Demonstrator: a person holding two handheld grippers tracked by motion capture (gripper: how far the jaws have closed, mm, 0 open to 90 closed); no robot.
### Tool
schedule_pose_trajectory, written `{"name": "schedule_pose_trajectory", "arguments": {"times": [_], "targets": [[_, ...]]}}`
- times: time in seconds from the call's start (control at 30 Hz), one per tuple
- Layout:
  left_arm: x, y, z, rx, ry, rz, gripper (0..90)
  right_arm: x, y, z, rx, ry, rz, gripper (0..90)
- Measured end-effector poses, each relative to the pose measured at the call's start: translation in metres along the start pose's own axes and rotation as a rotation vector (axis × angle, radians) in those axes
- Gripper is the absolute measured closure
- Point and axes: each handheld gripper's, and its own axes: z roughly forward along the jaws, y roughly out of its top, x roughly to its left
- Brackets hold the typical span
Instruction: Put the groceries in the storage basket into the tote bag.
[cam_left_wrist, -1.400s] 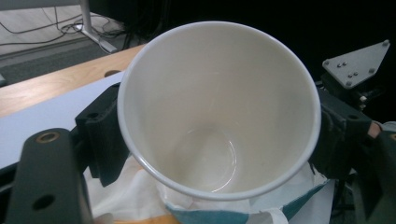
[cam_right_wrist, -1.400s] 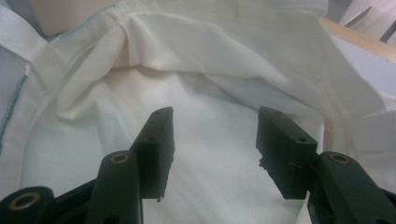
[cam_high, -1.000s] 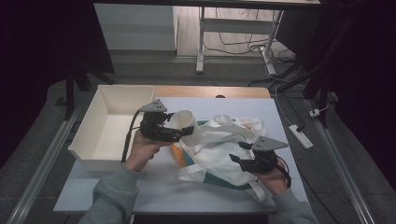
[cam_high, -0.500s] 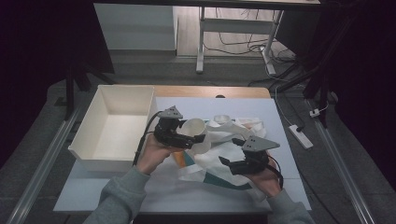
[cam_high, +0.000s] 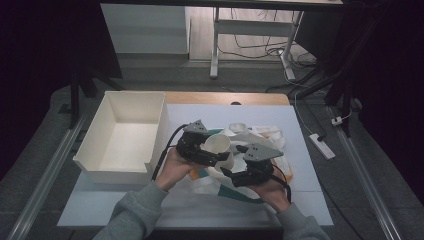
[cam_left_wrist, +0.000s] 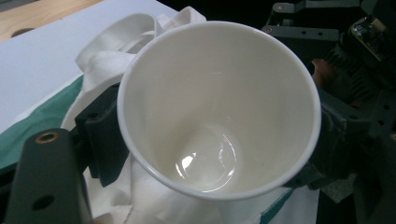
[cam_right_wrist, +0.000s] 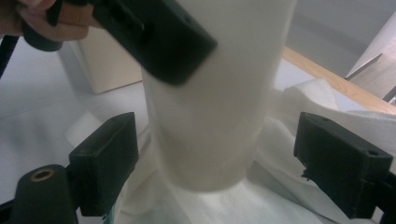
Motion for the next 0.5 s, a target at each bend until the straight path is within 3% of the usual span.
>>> {"name": "schedule_pose_trajectory", "arguments": {"times": [0.2, 0.3, 0.5], "targets": [[-0.006, 0.0, 0.008, 0.015, -0.014, 0.013, 20.3, 0.004, 0.003, 0.006, 0.005, 0.002, -0.008, 14.2], [-0.009, 0.0, 0.01, 0.023, -0.019, 0.022, 20.3, 0.006, 0.003, 0.008, 0.008, -0.012, -0.018, 19.3], [-0.009, 0.0, 0.012, 0.027, -0.013, 0.025, 19.9, 0.005, 0.002, 0.009, 0.02, -0.015, -0.001, 21.9]]}}
